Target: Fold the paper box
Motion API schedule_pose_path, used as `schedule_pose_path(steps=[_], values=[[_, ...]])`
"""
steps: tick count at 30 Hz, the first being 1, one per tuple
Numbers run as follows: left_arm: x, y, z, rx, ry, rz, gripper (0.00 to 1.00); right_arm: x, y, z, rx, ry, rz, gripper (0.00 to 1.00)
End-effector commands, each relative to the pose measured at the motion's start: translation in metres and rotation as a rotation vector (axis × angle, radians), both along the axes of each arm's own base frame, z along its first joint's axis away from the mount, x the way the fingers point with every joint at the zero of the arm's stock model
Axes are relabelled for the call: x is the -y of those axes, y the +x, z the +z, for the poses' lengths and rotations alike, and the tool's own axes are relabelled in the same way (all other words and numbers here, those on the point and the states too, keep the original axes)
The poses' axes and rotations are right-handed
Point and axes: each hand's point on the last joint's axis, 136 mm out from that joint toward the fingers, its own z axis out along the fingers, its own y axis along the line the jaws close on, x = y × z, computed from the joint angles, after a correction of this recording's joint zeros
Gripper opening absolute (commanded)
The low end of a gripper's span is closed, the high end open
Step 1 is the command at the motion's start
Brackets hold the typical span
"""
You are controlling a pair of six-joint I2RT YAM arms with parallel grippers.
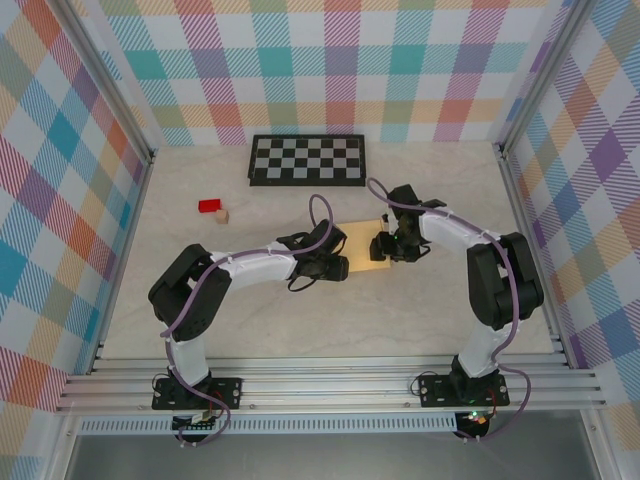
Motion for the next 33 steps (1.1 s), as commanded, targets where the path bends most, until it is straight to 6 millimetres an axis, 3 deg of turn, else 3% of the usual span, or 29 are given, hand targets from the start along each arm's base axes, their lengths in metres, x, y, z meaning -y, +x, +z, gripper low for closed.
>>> schedule_pose_path(steps=[1,7,12,23,29,33], values=[[-0.002,0.008,0.009,0.025,0.001,0.002,0.48,0.003,0.013,0.023,0.068,-0.034,0.034,0.61],[-0.008,0.007,0.002,-0.004,0.022,0.011,0.48,-0.006,0.049,0.025,0.155,-0.033,0.106,0.61],[-0.005,0.006,0.005,-0.018,-0.010,0.021,0.47,-0.008,0.065,0.010,0.132,-0.041,0.112,0.59],[0.023,0.011,0.026,-0.053,-0.183,0.071,0.39,-0.009,0.044,-0.021,-0.009,-0.012,0.013,0.57],[0.025,0.014,0.035,-0.051,-0.192,0.083,0.36,-0.007,0.040,-0.026,-0.025,-0.013,0.003,0.56],[0.017,0.017,0.030,-0.020,-0.130,0.076,0.36,-0.009,0.041,-0.025,-0.020,-0.007,0.010,0.56]])
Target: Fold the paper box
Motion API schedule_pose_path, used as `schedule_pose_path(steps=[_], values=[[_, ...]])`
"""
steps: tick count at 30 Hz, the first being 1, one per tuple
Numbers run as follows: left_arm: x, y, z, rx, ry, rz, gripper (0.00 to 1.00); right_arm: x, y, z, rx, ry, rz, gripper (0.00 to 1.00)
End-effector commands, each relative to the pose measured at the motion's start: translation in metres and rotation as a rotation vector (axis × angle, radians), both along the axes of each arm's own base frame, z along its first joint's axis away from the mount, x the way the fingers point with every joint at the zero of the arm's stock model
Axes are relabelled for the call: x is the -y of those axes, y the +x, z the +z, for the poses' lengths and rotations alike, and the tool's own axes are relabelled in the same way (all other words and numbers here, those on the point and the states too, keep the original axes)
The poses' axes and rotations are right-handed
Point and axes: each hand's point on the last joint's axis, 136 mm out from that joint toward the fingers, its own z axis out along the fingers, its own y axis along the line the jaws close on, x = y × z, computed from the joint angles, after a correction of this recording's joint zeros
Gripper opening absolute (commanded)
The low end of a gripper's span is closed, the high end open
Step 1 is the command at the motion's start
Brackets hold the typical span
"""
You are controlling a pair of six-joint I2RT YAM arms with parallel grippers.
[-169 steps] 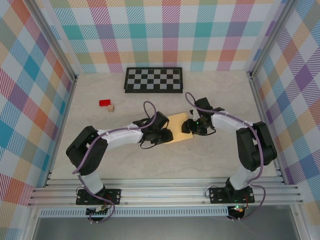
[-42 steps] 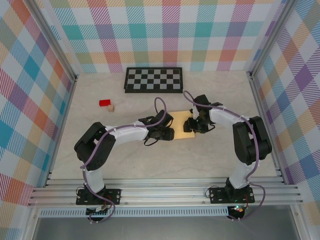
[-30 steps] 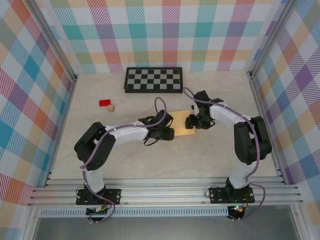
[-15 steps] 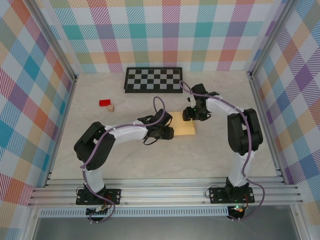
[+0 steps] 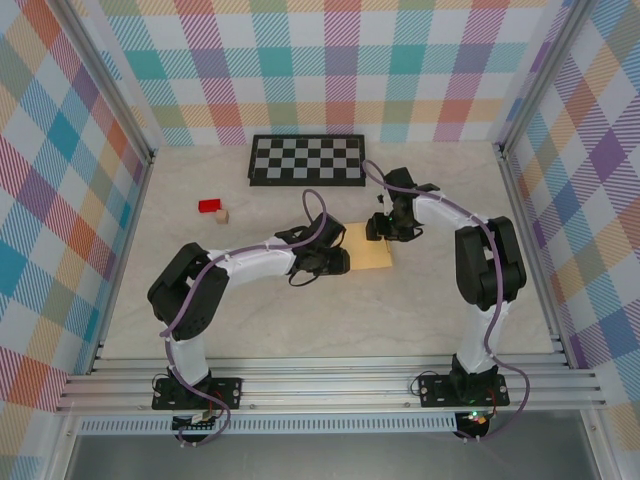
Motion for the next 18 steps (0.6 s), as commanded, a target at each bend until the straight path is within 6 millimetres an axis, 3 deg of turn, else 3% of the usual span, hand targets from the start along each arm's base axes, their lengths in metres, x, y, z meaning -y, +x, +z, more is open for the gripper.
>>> schedule_pose_path(steps=[1,8,18], values=[[0.004,0.013,0.014,0.062,0.001,-0.011,0.36,0.004,-0.020,-0.024,-0.096,-0.020,-0.001,0.56],[0.001,0.017,-0.001,0.090,0.040,-0.059,0.31,0.004,-0.023,-0.024,-0.096,-0.023,0.023,0.56],[0.009,0.019,0.007,0.087,-0.007,-0.056,0.32,0.004,-0.024,-0.026,-0.102,-0.021,0.020,0.56]])
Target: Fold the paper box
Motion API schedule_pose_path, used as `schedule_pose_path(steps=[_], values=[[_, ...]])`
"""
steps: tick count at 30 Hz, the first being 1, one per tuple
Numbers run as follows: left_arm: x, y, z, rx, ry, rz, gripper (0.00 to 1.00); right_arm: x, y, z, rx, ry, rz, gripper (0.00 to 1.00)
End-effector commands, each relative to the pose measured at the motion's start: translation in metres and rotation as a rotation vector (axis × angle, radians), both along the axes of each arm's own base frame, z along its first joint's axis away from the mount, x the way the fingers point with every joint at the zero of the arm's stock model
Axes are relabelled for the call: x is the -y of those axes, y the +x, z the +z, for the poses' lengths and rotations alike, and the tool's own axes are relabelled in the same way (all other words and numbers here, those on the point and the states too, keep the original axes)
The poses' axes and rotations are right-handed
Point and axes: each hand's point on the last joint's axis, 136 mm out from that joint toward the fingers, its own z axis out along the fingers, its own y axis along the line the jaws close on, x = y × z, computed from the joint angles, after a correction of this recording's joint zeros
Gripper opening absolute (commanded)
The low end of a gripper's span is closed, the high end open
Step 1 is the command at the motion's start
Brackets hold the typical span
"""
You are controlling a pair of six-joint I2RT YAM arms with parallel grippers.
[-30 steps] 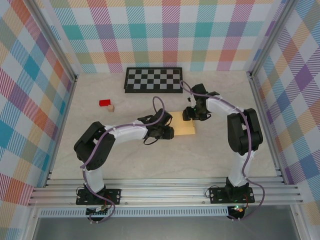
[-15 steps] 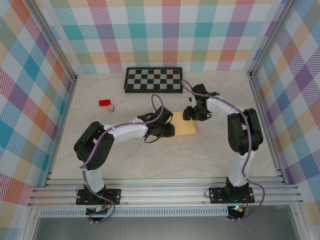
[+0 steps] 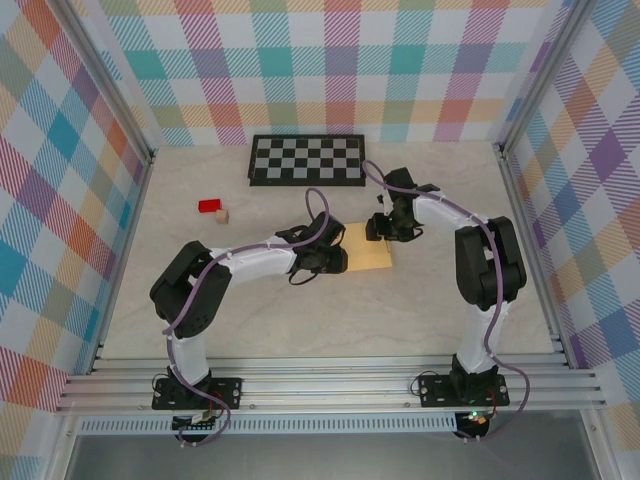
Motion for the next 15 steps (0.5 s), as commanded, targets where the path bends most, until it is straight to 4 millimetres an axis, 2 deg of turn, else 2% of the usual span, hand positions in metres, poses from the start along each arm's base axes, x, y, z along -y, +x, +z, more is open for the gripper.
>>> schedule_pose_path(steps=[1,10,15], values=[[0.0111,0.0126,0.0098,0.039,-0.044,-0.012,0.31,0.0049,-0.0241,-0.0261,-0.106,-0.028,0.014,0.56],[0.0147,0.0161,0.0082,0.064,-0.049,-0.039,0.27,0.0069,-0.0258,-0.0288,-0.109,-0.039,0.020,0.56],[0.0080,0.0209,0.0084,0.112,0.008,-0.061,0.27,0.0071,-0.0258,-0.0301,-0.108,-0.043,0.030,0.56]])
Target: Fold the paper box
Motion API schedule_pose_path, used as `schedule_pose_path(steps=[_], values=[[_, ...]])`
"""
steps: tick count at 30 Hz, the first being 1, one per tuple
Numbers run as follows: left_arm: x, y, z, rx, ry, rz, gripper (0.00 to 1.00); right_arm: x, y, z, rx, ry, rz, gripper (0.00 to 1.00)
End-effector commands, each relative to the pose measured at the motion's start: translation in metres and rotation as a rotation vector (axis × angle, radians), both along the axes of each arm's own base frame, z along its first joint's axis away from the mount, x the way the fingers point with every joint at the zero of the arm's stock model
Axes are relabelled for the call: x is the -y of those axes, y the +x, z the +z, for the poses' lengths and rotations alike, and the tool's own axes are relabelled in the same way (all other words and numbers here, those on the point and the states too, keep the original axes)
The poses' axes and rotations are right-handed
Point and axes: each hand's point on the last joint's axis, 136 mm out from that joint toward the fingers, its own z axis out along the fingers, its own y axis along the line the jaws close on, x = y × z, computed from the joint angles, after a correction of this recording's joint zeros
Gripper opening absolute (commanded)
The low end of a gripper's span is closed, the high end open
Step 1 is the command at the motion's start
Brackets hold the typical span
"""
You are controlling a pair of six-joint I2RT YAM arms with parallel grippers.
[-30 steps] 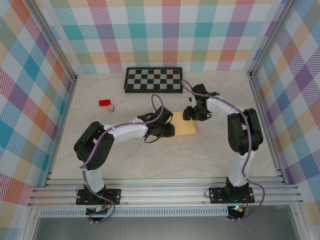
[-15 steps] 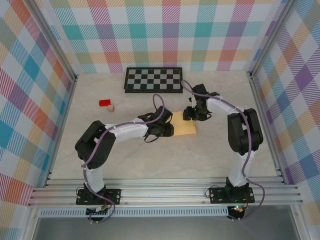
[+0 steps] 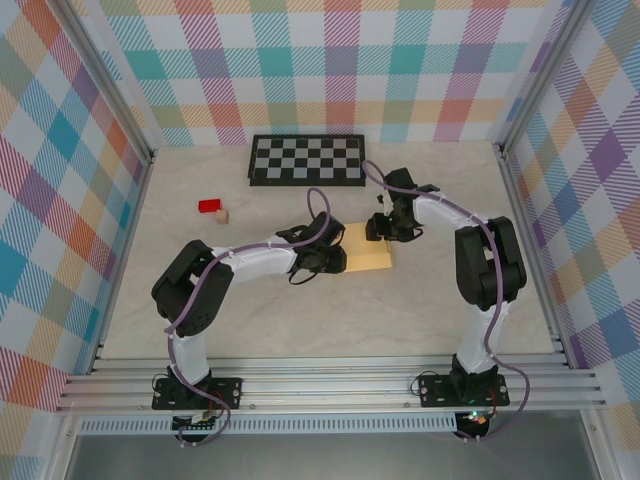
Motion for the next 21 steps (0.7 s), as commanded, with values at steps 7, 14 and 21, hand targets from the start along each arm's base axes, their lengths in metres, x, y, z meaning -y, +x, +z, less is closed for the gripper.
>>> schedule_pose_path(steps=[7,14,21], values=[[0.004,0.018,-0.002,0.124,0.046,-0.087,0.27,0.006,-0.027,-0.030,-0.114,-0.042,0.049,0.56],[0.002,0.021,-0.003,0.150,0.064,-0.111,0.27,0.007,-0.029,-0.029,-0.125,-0.046,0.068,0.56],[-0.005,0.027,-0.010,0.172,0.108,-0.144,0.28,0.005,-0.028,-0.029,-0.136,-0.043,0.084,0.56]])
